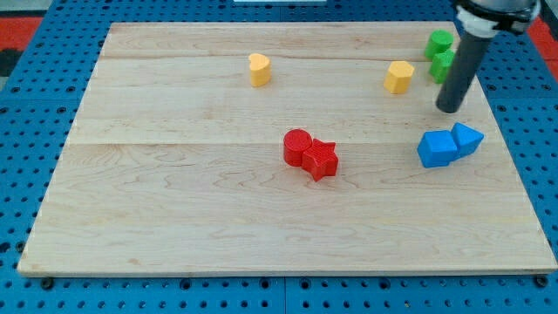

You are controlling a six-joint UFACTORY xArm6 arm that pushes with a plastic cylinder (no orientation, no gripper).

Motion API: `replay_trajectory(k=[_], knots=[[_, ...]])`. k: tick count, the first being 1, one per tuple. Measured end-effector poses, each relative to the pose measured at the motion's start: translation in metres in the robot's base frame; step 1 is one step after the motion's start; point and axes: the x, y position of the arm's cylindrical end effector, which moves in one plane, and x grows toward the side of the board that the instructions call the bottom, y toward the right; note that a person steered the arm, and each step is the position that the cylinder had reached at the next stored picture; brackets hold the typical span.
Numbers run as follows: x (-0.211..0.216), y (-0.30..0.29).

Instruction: Slide the yellow hexagin up a bit

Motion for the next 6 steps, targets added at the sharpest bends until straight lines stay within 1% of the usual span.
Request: replay_trajectory(k=[1,2,4,6], knots=[[-0.018,0.006],[-0.02,0.004],[-0.029,-0.041],[-0.038,-0.062]])
